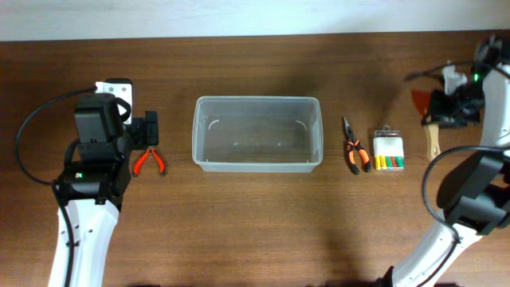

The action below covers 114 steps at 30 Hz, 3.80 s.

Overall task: Pack container
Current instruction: 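Lift the scraper with the right gripper and drop it into the container, then grasp the clear case of colored tubes with the right gripper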

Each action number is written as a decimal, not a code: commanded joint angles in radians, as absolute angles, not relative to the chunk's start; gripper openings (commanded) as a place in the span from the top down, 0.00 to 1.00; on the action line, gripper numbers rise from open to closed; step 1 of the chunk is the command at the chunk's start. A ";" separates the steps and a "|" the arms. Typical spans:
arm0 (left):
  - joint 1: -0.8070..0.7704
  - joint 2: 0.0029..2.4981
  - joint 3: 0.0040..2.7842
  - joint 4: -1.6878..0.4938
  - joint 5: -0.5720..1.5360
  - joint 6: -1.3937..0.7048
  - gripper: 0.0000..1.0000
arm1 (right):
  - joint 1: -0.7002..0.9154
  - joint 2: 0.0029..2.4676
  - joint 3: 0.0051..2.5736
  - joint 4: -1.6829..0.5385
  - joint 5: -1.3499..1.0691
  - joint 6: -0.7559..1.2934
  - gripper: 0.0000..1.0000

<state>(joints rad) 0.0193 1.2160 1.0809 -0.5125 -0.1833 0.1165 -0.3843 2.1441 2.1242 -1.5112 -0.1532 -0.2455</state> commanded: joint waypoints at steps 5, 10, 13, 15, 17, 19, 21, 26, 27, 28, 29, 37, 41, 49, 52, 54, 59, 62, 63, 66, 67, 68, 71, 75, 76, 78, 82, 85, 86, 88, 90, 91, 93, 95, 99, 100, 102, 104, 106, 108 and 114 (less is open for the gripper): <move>0.022 1.218 1.100 -0.511 -0.183 0.133 0.01 | -0.099 2.114 2.474 -1.610 -0.244 -0.246 0.96; 0.022 1.218 1.100 -0.511 -0.183 0.133 0.01 | 0.121 2.115 2.517 -1.573 -0.243 -0.335 0.96; 0.022 1.218 1.100 -0.511 -0.183 0.133 0.01 | 0.237 2.132 2.516 -1.560 -0.243 -0.435 0.96; 0.022 1.218 1.100 -0.511 -0.183 0.133 0.01 | 0.301 2.147 2.511 -1.552 -0.242 -0.509 0.96; 0.022 1.218 1.100 -0.511 -0.183 0.133 0.01 | 0.359 2.165 2.500 -1.544 -0.242 -0.598 0.96; 0.022 1.218 1.100 -0.511 -0.183 0.133 0.01 | 0.400 2.185 2.483 -1.530 -0.242 -0.653 0.96; 0.022 1.218 1.100 -0.511 -0.183 0.133 0.01 | 0.430 2.208 2.464 -1.524 -0.240 -0.705 0.96; 0.022 1.218 1.100 -0.511 -0.183 0.133 0.01 | 0.447 2.258 2.389 -1.525 -0.200 -0.806 0.96; 0.022 1.218 1.100 -0.511 -0.183 0.133 0.01 | 0.443 2.267 2.364 -1.525 -0.199 -0.843 0.96; 0.022 1.218 1.100 -0.511 -0.183 0.133 0.01 | 0.437 2.275 2.342 -1.524 -0.199 -0.878 0.96; 0.022 1.218 1.100 -0.511 -0.183 0.133 0.01 | 0.433 2.281 2.317 -1.521 -0.199 -0.913 0.96; 0.022 1.218 1.100 -0.511 -0.183 0.133 0.01 | 0.403 2.287 2.099 -1.382 -0.198 -1.175 0.96; 0.022 1.218 1.100 -0.511 -0.183 0.133 0.01 | 0.396 2.287 2.068 -1.301 -0.198 -1.174 0.96; 0.022 1.218 1.100 -0.511 -0.183 0.133 0.01 | 0.398 2.284 2.166 -1.342 -0.149 -1.047 0.55; 0.022 1.218 1.100 -0.511 -0.183 0.133 0.01 | 0.396 2.284 2.275 -1.436 -0.115 -0.952 0.02; 0.022 1.218 1.100 -0.511 -0.183 0.133 0.01 | 0.387 2.284 2.366 -1.486 -0.115 -0.821 0.01; 0.022 1.218 1.100 -0.511 -0.183 0.133 0.01 | 0.349 2.284 2.559 -1.569 -0.114 -0.578 0.02; 0.022 1.218 1.100 -0.511 -0.183 0.133 0.01 | 0.307 2.275 2.637 -1.621 -0.009 -0.532 0.01; 0.022 1.218 1.100 -0.511 -0.183 0.133 0.01 | 0.289 2.265 2.645 -1.615 0.036 -0.486 0.01; 0.022 1.218 1.100 -0.511 -0.183 0.133 0.01 | 0.205 2.232 2.645 -1.578 0.117 -0.334 0.02; 0.022 1.218 1.100 -0.511 -0.183 0.133 0.01 | 0.172 2.228 2.645 -1.570 0.122 -0.281 0.01; 0.022 1.218 1.100 -0.511 -0.183 0.133 0.01 | 0.140 2.228 2.645 -1.570 0.121 -0.229 0.02; 0.022 1.218 1.100 -0.511 -0.183 0.133 0.01 | 0.017 2.234 2.621 -1.570 0.120 -0.071 0.02; 0.022 1.218 1.100 -0.511 -0.183 0.133 0.01 | -0.120 2.247 2.548 -1.565 0.084 0.039 0.02; 0.022 1.218 1.100 -0.511 -0.183 0.133 0.01 | -0.151 2.249 2.519 -1.556 0.060 0.052 0.02; 0.022 1.218 1.100 -0.511 -0.183 0.133 0.01 | -0.202 2.252 2.450 -1.524 0.004 0.065 0.02; 0.022 1.218 1.100 -0.511 -0.183 0.133 0.01 | -0.265 2.252 2.284 -1.459 -0.075 0.065 0.02; 0.022 1.218 1.100 -0.511 -0.183 0.133 0.01 | -0.274 2.252 2.167 -1.428 -0.075 0.060 0.02; 0.022 1.218 1.100 -0.511 -0.183 0.133 0.01 | -0.272 2.252 2.129 -1.415 -0.073 0.059 0.02; 0.022 1.218 1.100 -0.511 -0.183 0.133 0.01 | -0.261 2.252 2.062 -1.385 -0.067 0.029 0.02; 0.022 1.218 1.100 -0.511 -0.183 0.133 0.01 | -0.252 2.252 2.012 -1.363 -0.066 0.004 0.02; 0.022 1.218 1.100 -0.511 -0.183 0.133 0.01 | -0.248 2.252 1.990 -1.356 -0.054 0.004 0.01; 0.022 1.218 1.100 -0.511 -0.183 0.133 0.01 | -0.242 2.252 1.963 -1.351 -0.035 0.000 0.01; 0.022 1.218 1.100 -0.511 -0.183 0.133 0.01 | -0.235 2.252 1.940 -1.349 -0.017 -0.033 0.02; 0.022 1.218 1.100 -0.511 -0.183 0.133 0.01 | -0.216 2.252 1.891 -1.350 0.095 -0.046 0.02; 0.022 1.218 1.100 -0.511 -0.183 0.133 0.01 | -0.215 2.252 1.880 -1.350 0.107 -0.044 0.02; 0.022 1.218 1.100 -0.511 -0.183 0.133 0.01 | -0.214 2.252 1.856 -1.343 0.109 -0.045 0.02; 0.022 1.218 1.100 -0.511 -0.183 0.133 0.01 | -0.214 2.252 1.838 -1.330 0.101 -0.077 0.02; 0.022 1.218 1.100 -0.511 -0.183 0.133 0.01 | -0.210 2.252 1.827 -1.323 0.099 -0.110 0.02; 0.022 1.218 1.100 -0.511 -0.183 0.133 0.01 | -0.203 2.252 1.818 -1.317 0.099 -0.128 0.01; 0.022 1.218 1.100 -0.511 -0.183 0.133 0.01 | -0.201 2.252 1.768 -1.264 0.004 -0.128 0.01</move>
<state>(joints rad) 0.0193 1.2160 1.0813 -0.5133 -0.1833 0.1165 -0.2100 2.2711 1.7981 -1.2797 0.0578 -0.1120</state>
